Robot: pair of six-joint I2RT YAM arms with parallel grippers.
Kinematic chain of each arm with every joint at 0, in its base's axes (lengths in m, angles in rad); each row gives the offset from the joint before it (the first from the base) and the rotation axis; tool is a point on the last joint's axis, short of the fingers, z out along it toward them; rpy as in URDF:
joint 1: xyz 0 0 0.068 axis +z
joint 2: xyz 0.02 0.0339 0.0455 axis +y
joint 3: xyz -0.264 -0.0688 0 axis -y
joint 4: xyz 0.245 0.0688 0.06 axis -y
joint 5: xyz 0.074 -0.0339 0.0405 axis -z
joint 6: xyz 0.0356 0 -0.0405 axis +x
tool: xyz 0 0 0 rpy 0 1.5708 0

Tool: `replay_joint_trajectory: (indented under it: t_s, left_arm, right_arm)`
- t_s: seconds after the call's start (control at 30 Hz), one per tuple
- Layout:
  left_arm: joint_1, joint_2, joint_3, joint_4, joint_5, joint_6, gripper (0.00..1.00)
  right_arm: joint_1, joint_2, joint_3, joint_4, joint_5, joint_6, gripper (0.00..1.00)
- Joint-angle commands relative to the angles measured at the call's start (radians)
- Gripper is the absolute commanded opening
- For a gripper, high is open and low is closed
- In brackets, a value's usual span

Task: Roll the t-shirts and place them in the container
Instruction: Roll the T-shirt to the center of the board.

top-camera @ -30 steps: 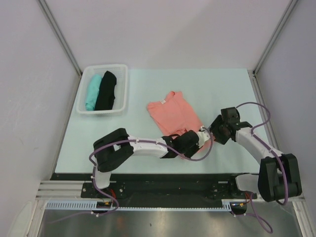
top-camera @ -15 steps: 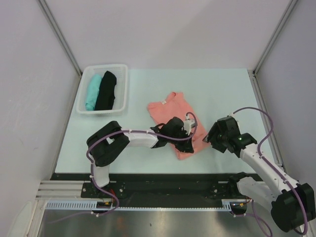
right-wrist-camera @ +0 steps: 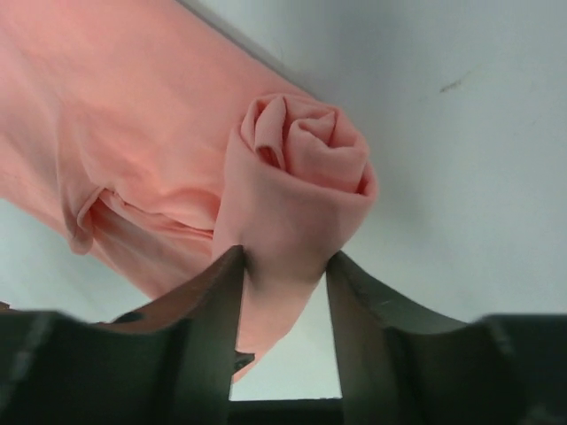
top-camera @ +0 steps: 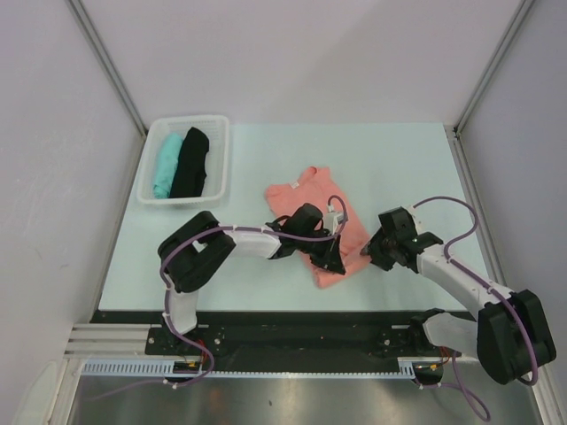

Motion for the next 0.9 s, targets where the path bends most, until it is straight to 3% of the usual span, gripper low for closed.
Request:
replay_joint_trajectory:
  t_s: [0.0,0.17,0.33,0.57,0.87]
  left_arm:
    - [0.016,0.007,-0.005,0.002,0.059,-0.015,0.07]
    - [0.024,0.003,0.005,-0.031,0.036,0.002,0.09]
    - [0.024,-0.01,0.023,-0.073,0.013,0.025,0.15]
    - [0.024,-0.077,0.017,-0.144,-0.08,0.063,0.44]
    - [-0.009,-0.197,-0.037,-0.245,-0.29,0.126,0.57]
  right_arm:
    - [-0.023,0.026,0.008,0.054,0.006,0.058,0.39]
    - [-0.033,0.038,0.024,0.028,0.007,0.072,0.23]
    - [-0.04,0.053,0.051,0.01,0.012,0.086,0.22]
    - [-0.038,0.133,0.136,-0.042,0.014,0.092,0.13]
    - [-0.036,0.254,0.218,-0.079,0.004,0.107,0.02]
